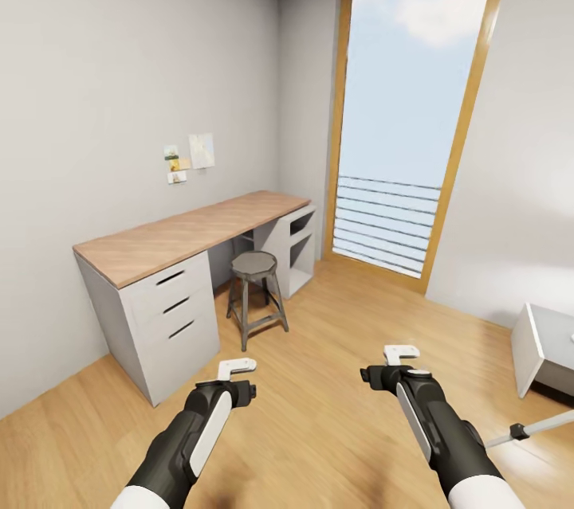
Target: Attach the digital camera to the camera tripod in the bedroom.
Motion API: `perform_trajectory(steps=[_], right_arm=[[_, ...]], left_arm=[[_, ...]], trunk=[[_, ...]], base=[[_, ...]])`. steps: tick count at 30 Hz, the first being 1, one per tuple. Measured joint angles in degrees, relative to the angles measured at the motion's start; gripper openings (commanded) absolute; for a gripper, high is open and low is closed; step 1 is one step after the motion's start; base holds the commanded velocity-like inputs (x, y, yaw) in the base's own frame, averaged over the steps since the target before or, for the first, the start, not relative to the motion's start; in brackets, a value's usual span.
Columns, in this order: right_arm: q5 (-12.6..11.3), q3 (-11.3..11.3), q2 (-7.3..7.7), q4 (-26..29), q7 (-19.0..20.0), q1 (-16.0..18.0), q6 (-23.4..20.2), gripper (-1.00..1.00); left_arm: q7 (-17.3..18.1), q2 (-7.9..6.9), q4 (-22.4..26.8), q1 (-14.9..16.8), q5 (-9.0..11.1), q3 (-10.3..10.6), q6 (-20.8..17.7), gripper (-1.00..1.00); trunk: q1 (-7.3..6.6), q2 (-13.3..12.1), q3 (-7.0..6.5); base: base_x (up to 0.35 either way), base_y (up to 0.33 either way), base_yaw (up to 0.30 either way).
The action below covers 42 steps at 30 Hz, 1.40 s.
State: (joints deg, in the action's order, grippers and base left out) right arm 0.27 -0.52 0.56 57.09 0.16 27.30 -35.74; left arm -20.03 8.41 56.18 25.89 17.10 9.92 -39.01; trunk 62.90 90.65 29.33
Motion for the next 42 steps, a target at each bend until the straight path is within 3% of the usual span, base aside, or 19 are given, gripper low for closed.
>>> perform_trajectory(steps=[10, 24, 42], right_arm=[[-0.1, 0.0, 0.01, 0.0, 0.0, 0.0, 0.0, 1.0], [0.0, 0.1, -0.05, 0.0, 0.0, 0.0, 0.0, 1.0], [0.0, 0.1, 0.08, 0.0, 0.1, 0.0, 0.0, 1.0]], left_arm=[[-0.1, -0.38, -0.4, 0.0, -0.1, -0.9, 0.1, 1.0], [0.1, -1.16, -1.1, 0.0, -0.2, -8.8, 0.1, 1.0], [-0.2, -1.44, -1.2, 0.0, -0.5, -9.8, 1.2, 1.0]], trunk=[[2.2, 4.0, 1.8], [5.27, 9.6, 4.31], [9.23, 16.8, 7.54]], base=[[0.0, 0.0, 0.0], [0.0, 0.0, 0.0], [0.0, 0.0, 0.0]])
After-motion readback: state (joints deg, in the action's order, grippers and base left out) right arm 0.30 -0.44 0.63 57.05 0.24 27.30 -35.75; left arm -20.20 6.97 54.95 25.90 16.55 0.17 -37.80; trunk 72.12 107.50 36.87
